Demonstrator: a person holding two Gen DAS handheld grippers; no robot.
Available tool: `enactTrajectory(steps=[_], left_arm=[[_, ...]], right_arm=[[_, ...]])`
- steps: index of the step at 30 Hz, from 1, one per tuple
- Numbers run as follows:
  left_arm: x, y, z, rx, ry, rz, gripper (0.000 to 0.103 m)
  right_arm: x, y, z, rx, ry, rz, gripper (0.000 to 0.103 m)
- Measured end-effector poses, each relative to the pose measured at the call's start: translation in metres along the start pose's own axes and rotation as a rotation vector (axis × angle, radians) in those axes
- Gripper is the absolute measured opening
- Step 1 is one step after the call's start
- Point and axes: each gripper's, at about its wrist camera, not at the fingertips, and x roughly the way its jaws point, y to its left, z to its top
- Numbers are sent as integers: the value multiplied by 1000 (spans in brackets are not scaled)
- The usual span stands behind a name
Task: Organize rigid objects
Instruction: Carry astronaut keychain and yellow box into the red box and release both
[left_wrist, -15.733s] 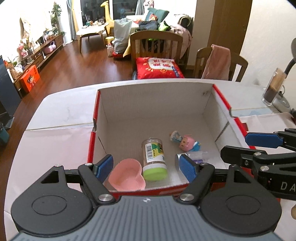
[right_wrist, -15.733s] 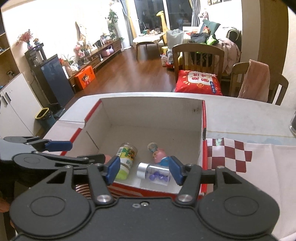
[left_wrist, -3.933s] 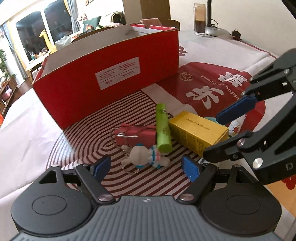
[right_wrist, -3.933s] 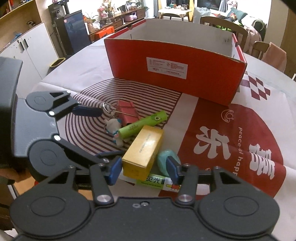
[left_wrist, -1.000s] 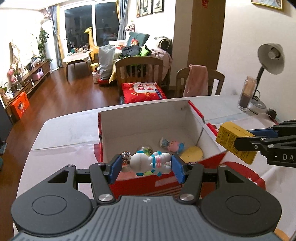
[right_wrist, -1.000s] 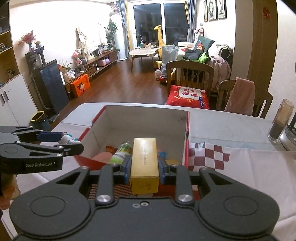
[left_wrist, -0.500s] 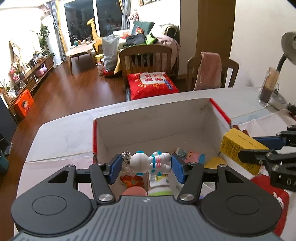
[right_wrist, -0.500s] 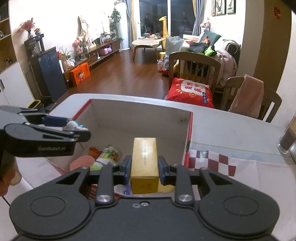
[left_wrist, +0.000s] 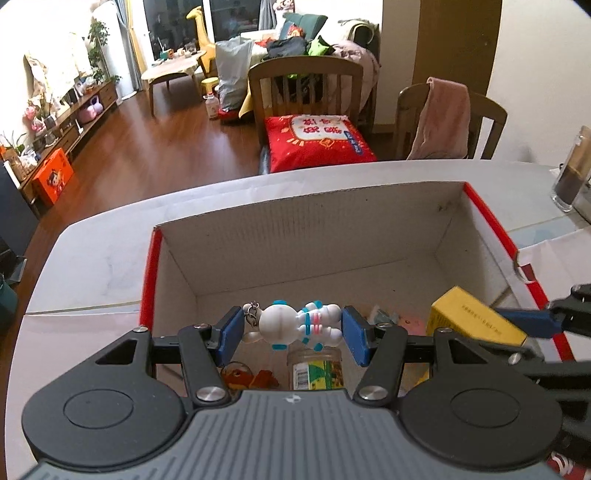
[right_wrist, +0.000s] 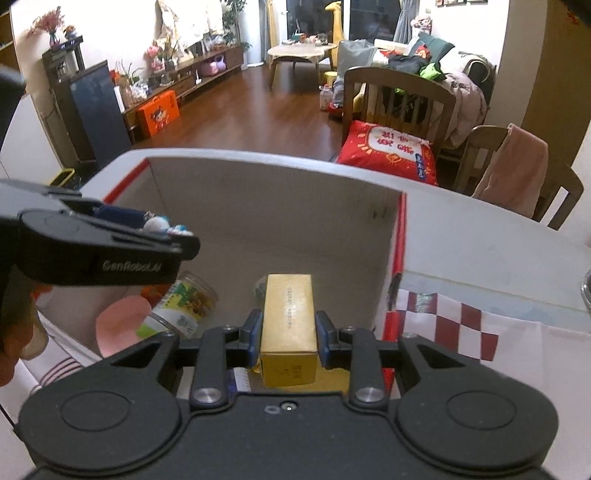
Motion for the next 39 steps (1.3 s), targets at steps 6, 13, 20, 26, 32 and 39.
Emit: enactTrajectory(steps=[6, 13, 20, 26, 32, 39], left_arm=[[20, -2, 1, 14, 46, 11, 57], [36, -1, 3, 6, 102, 14, 57], [43, 1, 3, -3, 145, 2, 58], [44, 0, 3, -8, 157, 2, 58], [33, 2, 2, -35, 136, -26, 58], [6, 4, -1, -51, 86, -45, 62]], right_arm=[[14, 7, -2, -65, 27, 9, 28], [22, 9, 0, -71, 60, 20, 29], [26, 14, -3, -70, 85, 38, 32], [24, 12, -4, -50, 94, 59, 42], [14, 12, -4, -38, 74, 64, 48], [-4, 14, -2, -28, 41, 56, 55]])
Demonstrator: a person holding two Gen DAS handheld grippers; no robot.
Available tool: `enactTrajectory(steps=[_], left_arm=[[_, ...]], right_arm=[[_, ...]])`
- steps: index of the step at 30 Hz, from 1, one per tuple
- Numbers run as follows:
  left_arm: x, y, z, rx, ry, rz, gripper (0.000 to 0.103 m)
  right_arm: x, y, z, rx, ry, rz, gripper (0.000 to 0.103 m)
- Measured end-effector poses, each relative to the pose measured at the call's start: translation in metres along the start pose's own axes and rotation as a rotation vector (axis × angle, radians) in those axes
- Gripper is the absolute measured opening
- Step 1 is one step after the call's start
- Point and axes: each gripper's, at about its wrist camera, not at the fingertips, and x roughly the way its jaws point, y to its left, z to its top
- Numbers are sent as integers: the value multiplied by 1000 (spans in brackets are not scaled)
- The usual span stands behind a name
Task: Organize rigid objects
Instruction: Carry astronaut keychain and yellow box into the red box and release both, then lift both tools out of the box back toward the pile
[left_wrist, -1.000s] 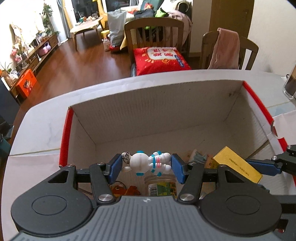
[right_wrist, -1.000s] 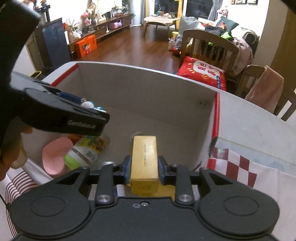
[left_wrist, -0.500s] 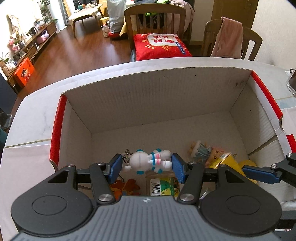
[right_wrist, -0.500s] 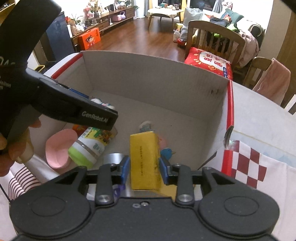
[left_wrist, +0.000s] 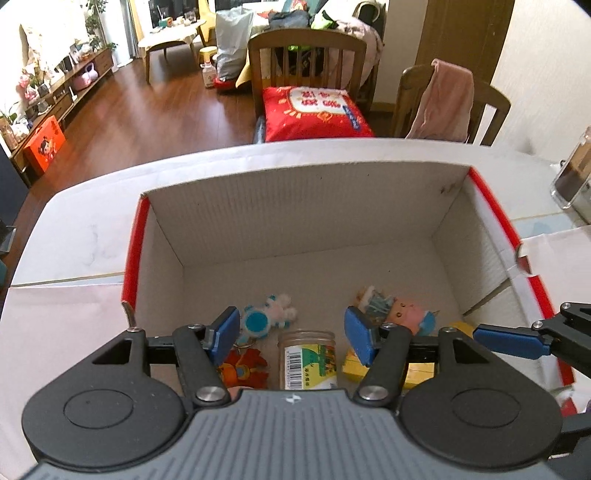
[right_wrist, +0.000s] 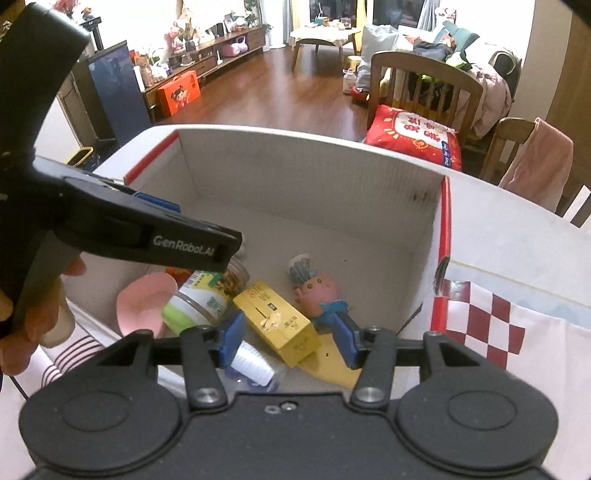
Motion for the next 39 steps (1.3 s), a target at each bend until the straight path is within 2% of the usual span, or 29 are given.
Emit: enactTrajectory(steps=[9, 15, 20, 29, 32, 39], left_arm=[[-40, -1, -8, 22, -67, -12, 64], [-72, 5, -17, 24, -120, -29, 71], [-99, 11, -29, 32, -155, -40, 72], [-148, 23, -61, 45, -208, -64, 72], [-163, 23, -71, 58, -232, -70, 77], [-188, 24, -98, 68, -266, -82, 78]], right_arm=[[-35, 10, -4, 14, -59, -4, 64], [-59, 21, -9, 20, -98, -7, 67], [-81, 31, -17, 29, -129, -15, 70], [-119, 57, -40, 33, -174, -40, 83], [-131, 65, -49, 38, -190, -46, 86], [-152, 77, -69, 62, -226, -55, 98]])
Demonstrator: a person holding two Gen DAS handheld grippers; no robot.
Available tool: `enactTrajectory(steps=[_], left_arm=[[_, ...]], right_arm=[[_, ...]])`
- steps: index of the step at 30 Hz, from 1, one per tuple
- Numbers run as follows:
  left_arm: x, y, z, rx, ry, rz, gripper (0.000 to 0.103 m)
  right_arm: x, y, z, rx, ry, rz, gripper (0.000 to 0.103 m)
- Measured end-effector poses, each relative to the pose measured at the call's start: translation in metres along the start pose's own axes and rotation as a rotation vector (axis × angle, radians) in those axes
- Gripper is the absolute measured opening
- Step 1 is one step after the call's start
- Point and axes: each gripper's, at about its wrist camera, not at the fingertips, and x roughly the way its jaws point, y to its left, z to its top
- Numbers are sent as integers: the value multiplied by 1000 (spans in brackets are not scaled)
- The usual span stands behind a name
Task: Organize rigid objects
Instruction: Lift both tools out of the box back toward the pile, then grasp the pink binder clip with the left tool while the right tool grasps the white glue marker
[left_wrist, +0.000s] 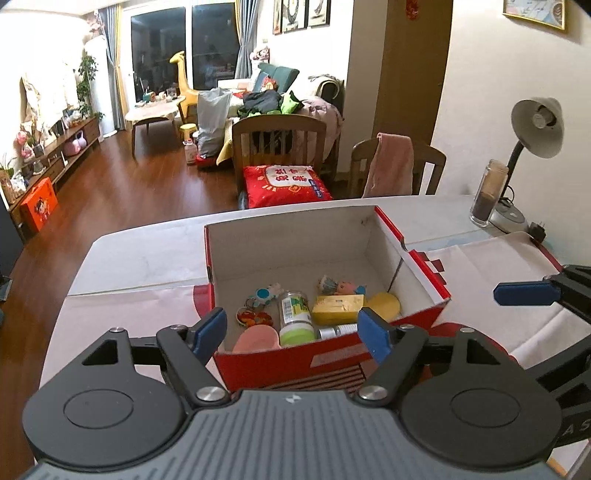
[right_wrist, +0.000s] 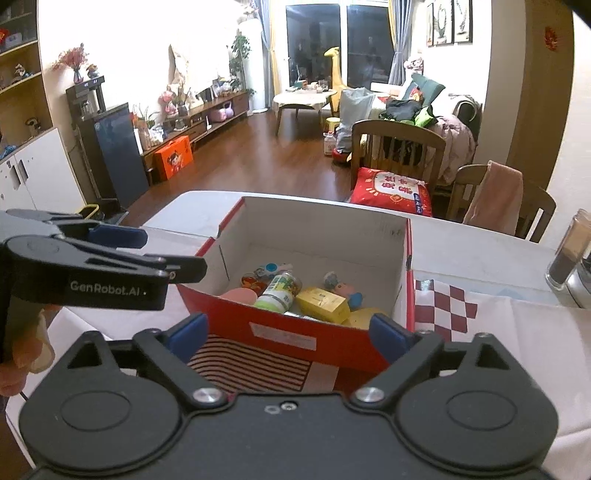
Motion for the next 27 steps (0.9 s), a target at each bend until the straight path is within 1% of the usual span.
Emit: enactTrajectory(steps=[3, 12, 20, 27], left_arm=[[-10, -1, -10, 1, -9, 0, 78], [-33, -3, -37, -28, -26, 1, 78], [-49, -7, -58, -19, -41, -15, 78], [-53, -14, -78, -11, -47, -16, 78]], right_arm=[[-9, 4, -8, 11, -15, 5, 102], [-26, 11, -29, 46, -40, 13, 102], [-34, 10, -50, 71, -55, 12, 103], [-33, 7, -73, 82, -40, -1, 103]])
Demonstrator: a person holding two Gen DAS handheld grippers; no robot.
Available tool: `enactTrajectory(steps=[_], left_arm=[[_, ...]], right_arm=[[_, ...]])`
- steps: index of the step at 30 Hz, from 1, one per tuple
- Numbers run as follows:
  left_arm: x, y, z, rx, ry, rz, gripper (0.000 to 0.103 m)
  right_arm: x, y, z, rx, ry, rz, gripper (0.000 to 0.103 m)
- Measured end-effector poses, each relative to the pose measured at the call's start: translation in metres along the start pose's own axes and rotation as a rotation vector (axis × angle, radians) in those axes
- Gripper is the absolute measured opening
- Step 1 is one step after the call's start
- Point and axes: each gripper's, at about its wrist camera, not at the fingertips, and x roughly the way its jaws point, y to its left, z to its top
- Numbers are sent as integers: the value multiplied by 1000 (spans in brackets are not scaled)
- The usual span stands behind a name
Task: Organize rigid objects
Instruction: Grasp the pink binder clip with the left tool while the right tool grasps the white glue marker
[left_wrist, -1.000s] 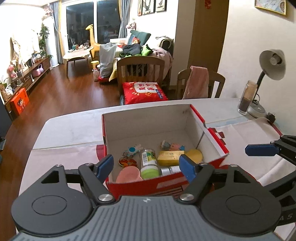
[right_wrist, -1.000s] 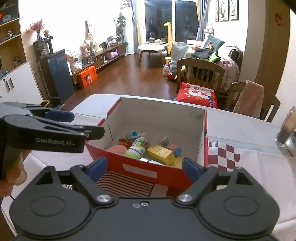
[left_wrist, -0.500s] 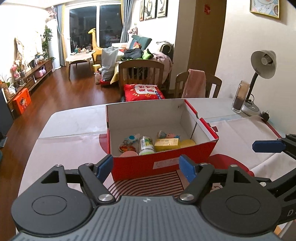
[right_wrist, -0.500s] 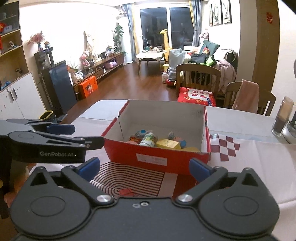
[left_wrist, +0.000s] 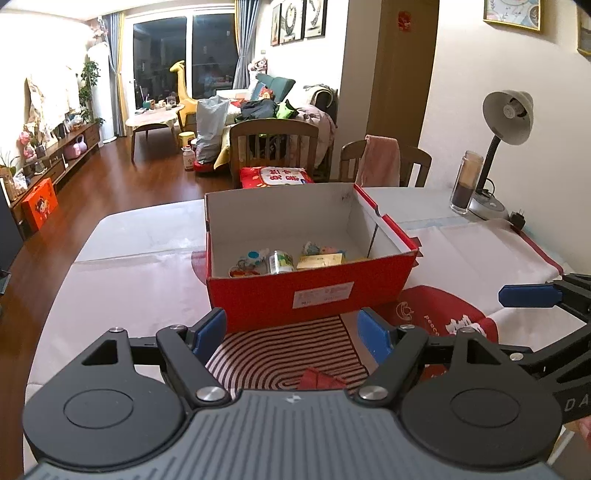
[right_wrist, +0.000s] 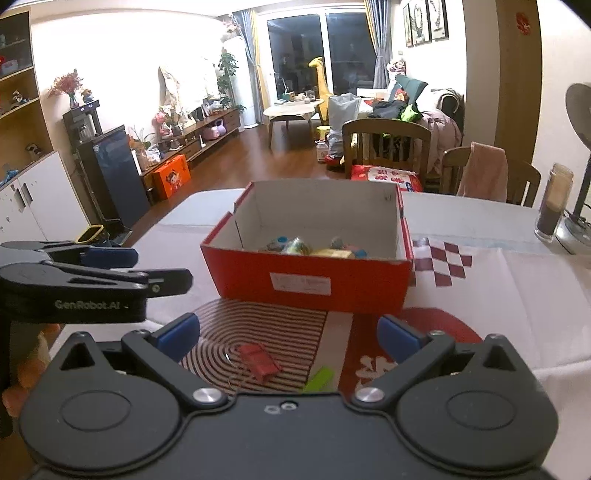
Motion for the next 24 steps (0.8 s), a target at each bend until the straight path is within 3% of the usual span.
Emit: enactTrajectory(steps=[11, 24], left_arm=[[14, -16, -28, 10, 45, -13, 78], [63, -35, -63, 28, 158, -43, 78]], right_arm=[[5, -19, -36, 35, 35, -9, 103], [32, -33, -74, -65, 157, 7, 102]])
